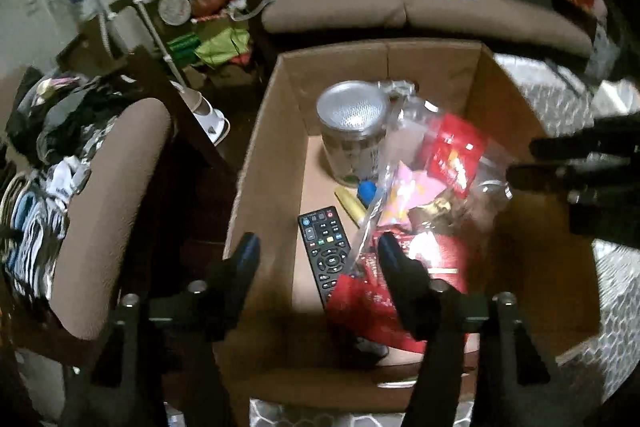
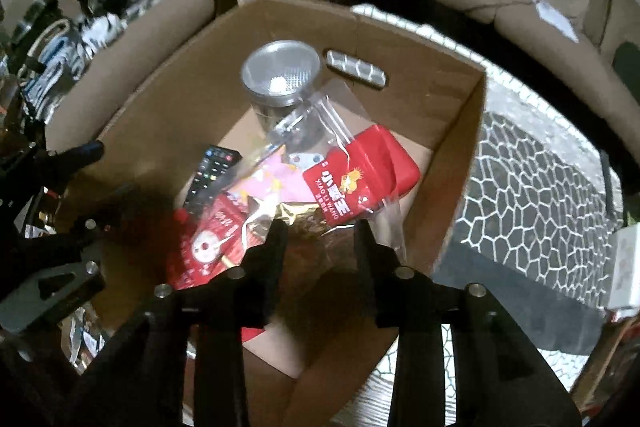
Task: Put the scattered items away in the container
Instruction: 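Open both grippers to release the snack bag in the box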
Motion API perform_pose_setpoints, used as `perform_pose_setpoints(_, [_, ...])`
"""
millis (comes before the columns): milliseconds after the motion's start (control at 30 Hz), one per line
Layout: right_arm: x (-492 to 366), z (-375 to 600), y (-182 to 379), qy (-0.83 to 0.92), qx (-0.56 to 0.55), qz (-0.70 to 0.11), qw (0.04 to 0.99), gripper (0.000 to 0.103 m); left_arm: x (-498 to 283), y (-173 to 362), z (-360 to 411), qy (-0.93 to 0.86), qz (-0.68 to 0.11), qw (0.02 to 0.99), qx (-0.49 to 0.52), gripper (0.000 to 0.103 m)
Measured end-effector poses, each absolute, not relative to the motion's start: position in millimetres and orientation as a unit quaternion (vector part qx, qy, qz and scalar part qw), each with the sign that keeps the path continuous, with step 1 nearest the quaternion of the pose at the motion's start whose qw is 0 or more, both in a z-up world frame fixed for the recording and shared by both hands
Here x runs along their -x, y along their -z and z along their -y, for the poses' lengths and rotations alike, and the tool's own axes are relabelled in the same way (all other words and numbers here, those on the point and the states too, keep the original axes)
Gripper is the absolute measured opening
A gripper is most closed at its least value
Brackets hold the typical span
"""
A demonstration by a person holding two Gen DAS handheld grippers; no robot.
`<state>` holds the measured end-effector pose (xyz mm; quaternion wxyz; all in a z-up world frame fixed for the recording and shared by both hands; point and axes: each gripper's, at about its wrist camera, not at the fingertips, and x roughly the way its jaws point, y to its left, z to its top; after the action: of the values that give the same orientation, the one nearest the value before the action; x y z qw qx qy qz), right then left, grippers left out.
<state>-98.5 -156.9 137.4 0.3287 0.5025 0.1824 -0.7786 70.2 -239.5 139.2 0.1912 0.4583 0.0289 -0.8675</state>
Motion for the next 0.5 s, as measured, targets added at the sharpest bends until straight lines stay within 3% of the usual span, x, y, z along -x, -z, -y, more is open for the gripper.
perform_pose_setpoints(500, [22, 125, -154, 0.8, -0.456, -0.191, 0.339, 0.038, -120, -140, 221, 0.869, -0.078, 0.202, -0.444, 0.066])
